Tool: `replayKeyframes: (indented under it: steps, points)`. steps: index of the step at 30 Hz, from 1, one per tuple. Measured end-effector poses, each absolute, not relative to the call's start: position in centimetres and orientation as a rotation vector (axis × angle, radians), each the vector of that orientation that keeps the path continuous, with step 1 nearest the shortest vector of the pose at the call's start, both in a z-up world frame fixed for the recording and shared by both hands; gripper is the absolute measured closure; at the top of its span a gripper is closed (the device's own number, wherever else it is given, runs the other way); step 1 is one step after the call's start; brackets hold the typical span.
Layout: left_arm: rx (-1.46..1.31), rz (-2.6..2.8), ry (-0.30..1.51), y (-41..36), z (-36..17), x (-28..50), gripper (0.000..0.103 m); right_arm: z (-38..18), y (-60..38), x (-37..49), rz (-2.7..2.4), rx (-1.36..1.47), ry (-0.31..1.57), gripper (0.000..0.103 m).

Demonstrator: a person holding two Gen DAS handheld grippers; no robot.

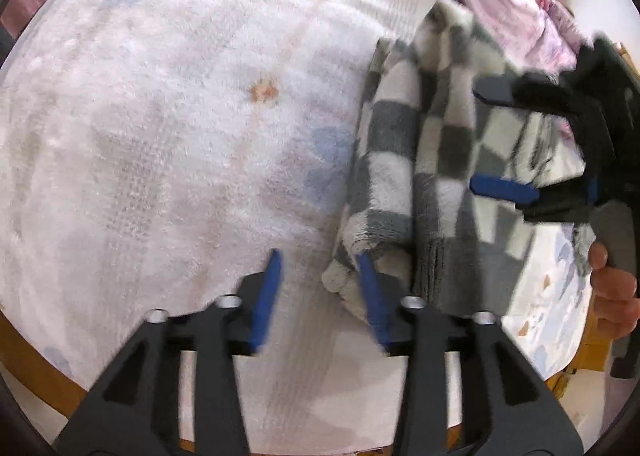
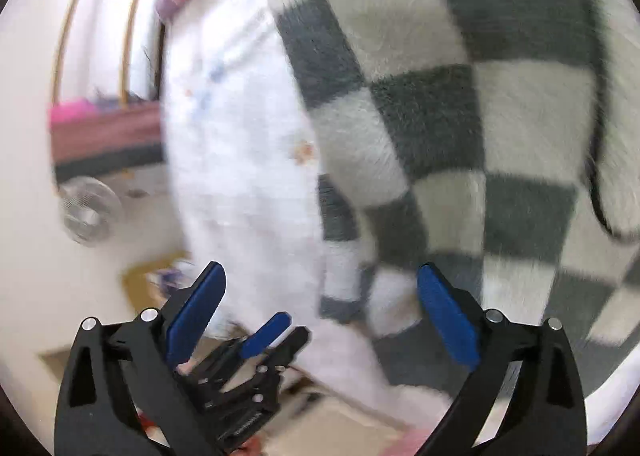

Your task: Fold large clothes

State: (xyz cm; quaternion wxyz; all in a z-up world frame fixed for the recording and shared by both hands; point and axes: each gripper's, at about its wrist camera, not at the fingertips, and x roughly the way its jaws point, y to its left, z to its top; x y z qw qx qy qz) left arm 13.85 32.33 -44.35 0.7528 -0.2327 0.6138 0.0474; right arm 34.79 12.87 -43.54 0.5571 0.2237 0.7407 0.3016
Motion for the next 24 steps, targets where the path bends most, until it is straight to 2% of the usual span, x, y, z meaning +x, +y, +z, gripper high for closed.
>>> replayKeyframes:
  steps: [1,2,4,9,10,11,13,16,19,21,24]
  points:
    - [-0.541,0.065,1.319,31.9,-43.9,14.3,0.051,-43.1,12.2,34.6,0.702,0.525,1.737,0.010]
    - [-0.571,0.030,1.306,31.2,-43.3,15.1,0.040,-42.2,10.7,34.3,0.675,0.503,1.715,0.010]
    - [-0.666,-0.076,1.280,29.7,-43.0,15.8,0.030,-41.1,8.6,33.8,0.606,0.447,1.688,0.010]
    - [-0.733,-0.156,1.390,25.3,-47.8,19.2,0.030,-40.0,1.1,31.8,0.466,0.479,1.670,0.010]
    - [-0.707,-0.115,1.422,24.7,-49.4,19.7,0.051,-40.0,0.0,31.9,0.440,0.508,1.669,0.010]
    - [-0.677,-0.034,1.475,24.6,-50.9,19.9,0.093,-40.2,-1.7,31.5,0.407,0.544,1.670,0.010]
    - [-0.757,-0.018,1.455,25.9,-50.3,19.7,0.093,-40.5,-3.9,31.2,0.352,0.571,1.678,0.010]
    - [-0.627,0.014,1.369,27.7,-46.1,18.9,0.093,-39.9,-6.4,30.7,0.304,0.570,1.654,0.010]
    - [-0.565,0.054,1.383,28.9,-44.3,18.1,0.093,-38.5,-7.0,31.1,0.335,0.525,1.601,0.010]
    - [-0.492,0.103,1.415,28.8,-45.3,18.4,0.093,-37.9,-5.7,31.5,0.328,0.440,1.535,0.025]
    - [-0.378,0.152,1.458,28.4,-49.2,19.9,0.093,-39.1,-0.8,31.5,0.389,0.247,1.511,0.069]
